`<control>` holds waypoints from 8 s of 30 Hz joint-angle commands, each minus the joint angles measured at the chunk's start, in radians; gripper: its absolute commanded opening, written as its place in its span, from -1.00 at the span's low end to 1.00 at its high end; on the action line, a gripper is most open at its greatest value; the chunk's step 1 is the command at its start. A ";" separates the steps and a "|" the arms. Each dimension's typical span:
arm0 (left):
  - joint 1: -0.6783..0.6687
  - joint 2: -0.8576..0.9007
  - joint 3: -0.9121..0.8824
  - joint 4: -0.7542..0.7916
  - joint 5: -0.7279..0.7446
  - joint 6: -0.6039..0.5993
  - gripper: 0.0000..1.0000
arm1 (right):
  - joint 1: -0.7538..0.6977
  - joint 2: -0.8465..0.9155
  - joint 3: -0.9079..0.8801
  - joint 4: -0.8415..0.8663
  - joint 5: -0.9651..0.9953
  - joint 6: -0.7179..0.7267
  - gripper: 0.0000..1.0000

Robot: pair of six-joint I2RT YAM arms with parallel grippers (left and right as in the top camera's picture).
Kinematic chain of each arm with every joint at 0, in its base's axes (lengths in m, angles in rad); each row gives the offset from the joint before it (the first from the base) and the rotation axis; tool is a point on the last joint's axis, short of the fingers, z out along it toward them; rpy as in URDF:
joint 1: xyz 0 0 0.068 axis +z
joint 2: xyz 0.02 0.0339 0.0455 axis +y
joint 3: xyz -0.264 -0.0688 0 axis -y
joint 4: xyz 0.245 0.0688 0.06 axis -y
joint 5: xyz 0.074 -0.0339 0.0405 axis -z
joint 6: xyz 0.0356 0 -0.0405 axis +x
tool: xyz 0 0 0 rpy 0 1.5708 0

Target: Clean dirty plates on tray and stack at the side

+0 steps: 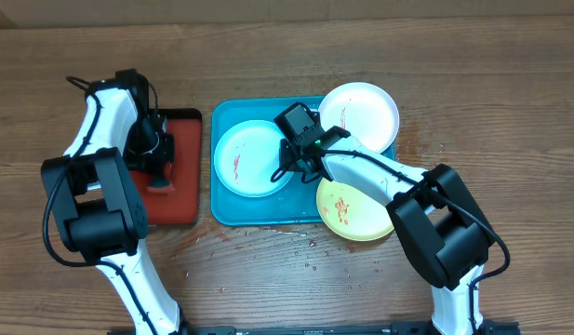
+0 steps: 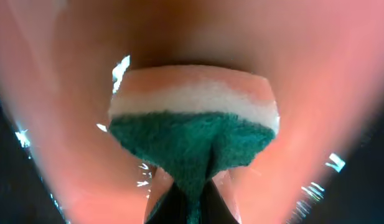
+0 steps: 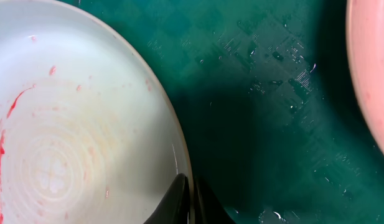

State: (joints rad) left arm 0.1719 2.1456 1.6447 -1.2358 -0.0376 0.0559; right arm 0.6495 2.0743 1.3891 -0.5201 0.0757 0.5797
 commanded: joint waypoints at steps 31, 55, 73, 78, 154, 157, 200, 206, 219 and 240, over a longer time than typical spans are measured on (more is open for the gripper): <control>-0.371 -0.032 0.093 0.046 0.053 -0.203 -0.91 | -0.040 0.020 0.011 -0.042 -0.127 0.046 -0.89; -0.437 -0.032 -0.074 0.055 0.338 0.053 -0.91 | -0.040 0.020 0.011 -0.044 -0.126 0.046 -0.85; -0.433 -0.032 -0.074 0.330 -0.106 -0.309 -0.92 | -0.040 0.020 0.011 -0.062 -0.122 0.045 -0.84; -0.434 -0.032 -0.074 0.212 -0.035 -0.301 -0.91 | -0.038 0.020 0.011 -0.089 -0.143 0.046 -0.83; -0.100 -0.032 0.584 -0.352 0.058 -0.183 -0.91 | 0.034 -0.088 0.195 -0.377 0.200 -0.011 -0.93; -0.100 -0.032 0.537 -0.334 0.056 -0.184 -0.91 | 0.083 -0.116 0.210 -0.399 0.340 -0.011 -0.93; -0.115 -0.167 0.318 -0.127 0.075 -0.263 -0.92 | 0.271 -0.142 0.215 -0.360 0.489 0.087 -0.93; -0.163 -0.294 0.318 -0.058 0.072 -0.331 -0.91 | 0.117 -0.138 0.196 -0.367 0.102 0.178 -0.93; -0.292 -0.292 0.316 -0.018 -0.008 -0.360 -0.92 | 0.033 -0.061 0.063 -0.303 -0.129 0.203 -0.68; -0.310 -0.267 0.314 -0.020 -0.007 -0.359 -0.91 | 0.003 0.059 0.063 0.026 -0.066 -0.406 0.48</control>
State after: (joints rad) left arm -0.1360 1.8652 1.9564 -1.2568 -0.0319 -0.2867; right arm 0.6743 2.1063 1.4525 -0.5083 0.0040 0.2359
